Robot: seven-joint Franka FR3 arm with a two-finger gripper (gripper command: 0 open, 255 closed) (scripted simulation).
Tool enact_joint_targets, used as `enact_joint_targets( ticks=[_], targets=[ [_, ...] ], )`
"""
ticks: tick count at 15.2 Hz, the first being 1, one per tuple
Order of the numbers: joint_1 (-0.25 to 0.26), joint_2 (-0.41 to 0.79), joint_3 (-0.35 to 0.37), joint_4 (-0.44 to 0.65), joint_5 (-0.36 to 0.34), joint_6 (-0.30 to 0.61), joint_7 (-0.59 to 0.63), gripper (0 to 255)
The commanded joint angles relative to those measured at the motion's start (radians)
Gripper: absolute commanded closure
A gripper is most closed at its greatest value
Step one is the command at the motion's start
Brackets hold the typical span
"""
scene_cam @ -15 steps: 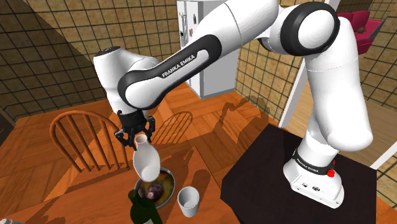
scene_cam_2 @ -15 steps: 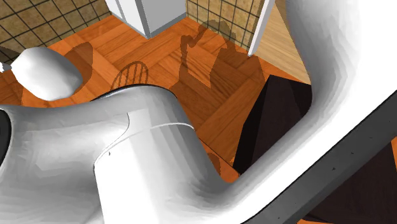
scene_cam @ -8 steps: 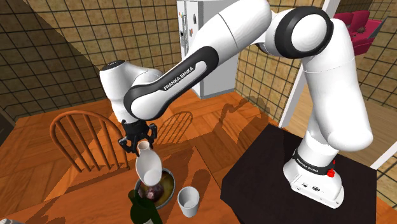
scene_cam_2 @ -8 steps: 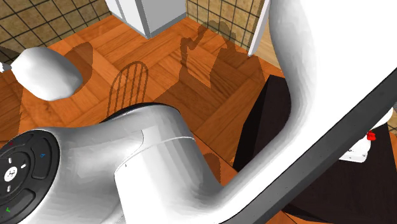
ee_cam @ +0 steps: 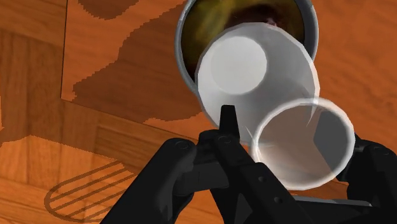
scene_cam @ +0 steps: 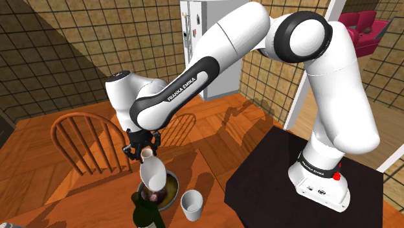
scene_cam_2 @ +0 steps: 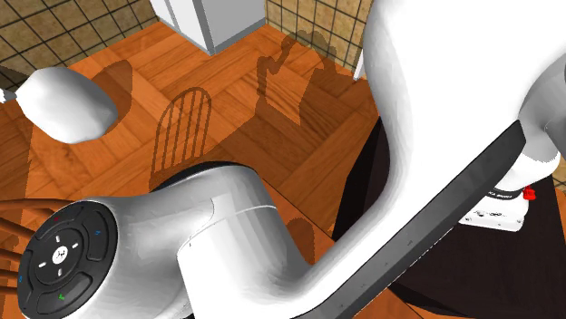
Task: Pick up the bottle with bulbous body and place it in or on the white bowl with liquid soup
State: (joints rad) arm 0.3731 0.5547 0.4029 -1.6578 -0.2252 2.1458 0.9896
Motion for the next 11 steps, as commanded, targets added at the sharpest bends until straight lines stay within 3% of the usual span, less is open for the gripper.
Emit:
enact_joint_targets(
  ticks=[1,5,6,11],
  targets=[
    [0.0,0.005,0.0,-0.004,0.0,0.001,0.0,255],
    [0.0,0.005,0.0,-0.004,0.0,0.001,0.0,255],
    [0.0,0.006,0.0,-0.003,0.0,0.001,0.0,0],
    [0.0,0.005,0.0,-0.004,0.0,0.001,0.0,0]
  ],
)
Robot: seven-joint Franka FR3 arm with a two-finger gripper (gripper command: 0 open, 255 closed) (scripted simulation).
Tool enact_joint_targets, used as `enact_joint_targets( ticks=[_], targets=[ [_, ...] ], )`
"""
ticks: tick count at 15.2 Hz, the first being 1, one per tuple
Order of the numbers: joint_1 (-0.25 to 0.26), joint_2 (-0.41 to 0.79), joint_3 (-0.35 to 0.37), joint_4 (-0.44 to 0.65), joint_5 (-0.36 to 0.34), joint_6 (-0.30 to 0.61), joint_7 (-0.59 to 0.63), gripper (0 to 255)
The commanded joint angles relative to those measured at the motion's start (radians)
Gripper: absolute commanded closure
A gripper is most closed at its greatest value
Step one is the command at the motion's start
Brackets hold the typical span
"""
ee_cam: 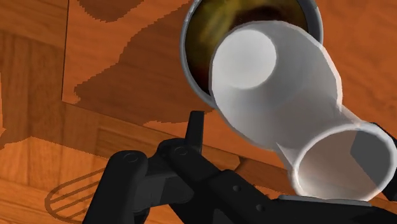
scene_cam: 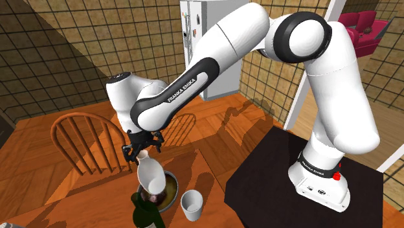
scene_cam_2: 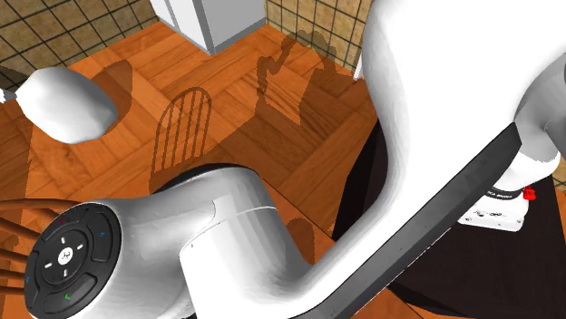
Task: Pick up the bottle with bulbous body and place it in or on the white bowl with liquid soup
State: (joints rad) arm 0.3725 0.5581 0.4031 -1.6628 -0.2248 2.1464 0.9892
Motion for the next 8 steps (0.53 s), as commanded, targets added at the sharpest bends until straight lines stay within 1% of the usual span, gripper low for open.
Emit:
enact_joint_targets(
  ticks=[1,4,8],
  targets=[
    [-0.002,-0.014,0.004,0.012,0.007,-0.025,-0.004,0],
    [-0.008,-0.053,0.016,0.05,0.026,-0.1,-0.016,0],
    [-0.008,-0.053,0.016,0.05,0.026,-0.1,-0.016,0]
  ],
)
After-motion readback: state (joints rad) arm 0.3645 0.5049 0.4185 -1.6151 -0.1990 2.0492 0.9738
